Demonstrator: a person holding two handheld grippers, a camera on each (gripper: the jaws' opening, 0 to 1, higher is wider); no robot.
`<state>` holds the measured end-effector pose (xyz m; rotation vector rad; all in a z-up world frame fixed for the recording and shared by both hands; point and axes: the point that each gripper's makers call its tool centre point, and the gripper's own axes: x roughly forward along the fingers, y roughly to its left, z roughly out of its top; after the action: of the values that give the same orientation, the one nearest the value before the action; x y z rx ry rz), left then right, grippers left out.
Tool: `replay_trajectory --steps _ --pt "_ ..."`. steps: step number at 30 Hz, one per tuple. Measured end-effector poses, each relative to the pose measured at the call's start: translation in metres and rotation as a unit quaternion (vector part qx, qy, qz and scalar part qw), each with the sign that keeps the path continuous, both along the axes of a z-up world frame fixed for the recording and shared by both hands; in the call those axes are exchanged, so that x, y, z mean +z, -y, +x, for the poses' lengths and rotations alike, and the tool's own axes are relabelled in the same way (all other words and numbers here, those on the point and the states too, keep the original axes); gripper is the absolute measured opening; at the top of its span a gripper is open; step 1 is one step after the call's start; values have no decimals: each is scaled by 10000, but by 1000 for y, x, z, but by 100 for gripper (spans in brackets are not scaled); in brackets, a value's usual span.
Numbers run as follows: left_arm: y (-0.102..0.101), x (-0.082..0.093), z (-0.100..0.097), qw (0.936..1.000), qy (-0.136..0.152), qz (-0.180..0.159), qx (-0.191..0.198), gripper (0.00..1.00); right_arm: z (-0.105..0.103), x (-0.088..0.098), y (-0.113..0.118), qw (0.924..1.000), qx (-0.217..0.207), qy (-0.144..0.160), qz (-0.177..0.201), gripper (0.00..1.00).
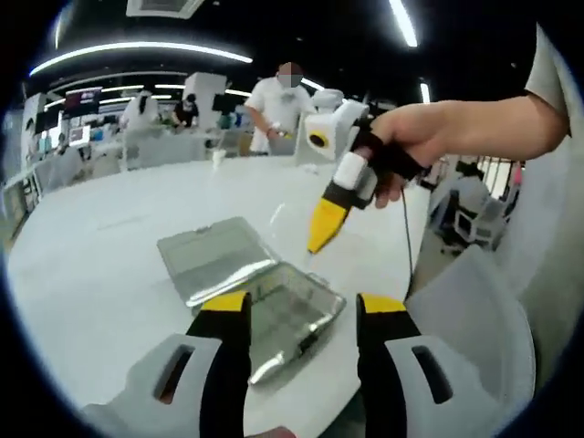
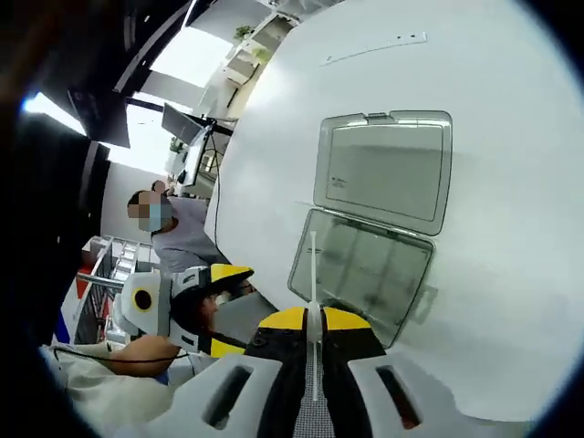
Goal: Insert the divider into the dual guide fixture by aligning both edges with the guide slots and pushing it downward to the bottom, including one-sided entry, uneven engagement, binding, and posture correction.
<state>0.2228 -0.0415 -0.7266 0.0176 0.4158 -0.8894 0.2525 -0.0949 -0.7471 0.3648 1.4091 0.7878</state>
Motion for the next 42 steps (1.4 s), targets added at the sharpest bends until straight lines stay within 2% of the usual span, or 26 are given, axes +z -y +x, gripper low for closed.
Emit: replay_trajectory --steps 6,14,21,26,34,35,42 --pt "-4 -4 -1 9997 72 222 83 46 2 -7 4 9998 -29 6 -203 0" --pt "-6 -11 -5 9981 238 544 146 54 2 -17 11 9980 -202 -18 -599 0" --pt "-8 -13 -4 9976 265 596 210 57 6 -24 17 9956 -327 19 -878 0" --pt "-10 -14 -3 9974 280 601 298 58 9 -26 16 9947 -475 -5 -917 0" --pt "-14 -14 -1 9967 291 614 447 57 9 -27 13 9923 -530 -23 -1115 0" --pt "-14 -14 -1 9965 299 624 467 57 9 -28 14 9911 -477 6 -1240 0" --pt "-14 -14 -1 9960 329 653 514 58 10 -27 10 9903 -569 12 -1270 0"
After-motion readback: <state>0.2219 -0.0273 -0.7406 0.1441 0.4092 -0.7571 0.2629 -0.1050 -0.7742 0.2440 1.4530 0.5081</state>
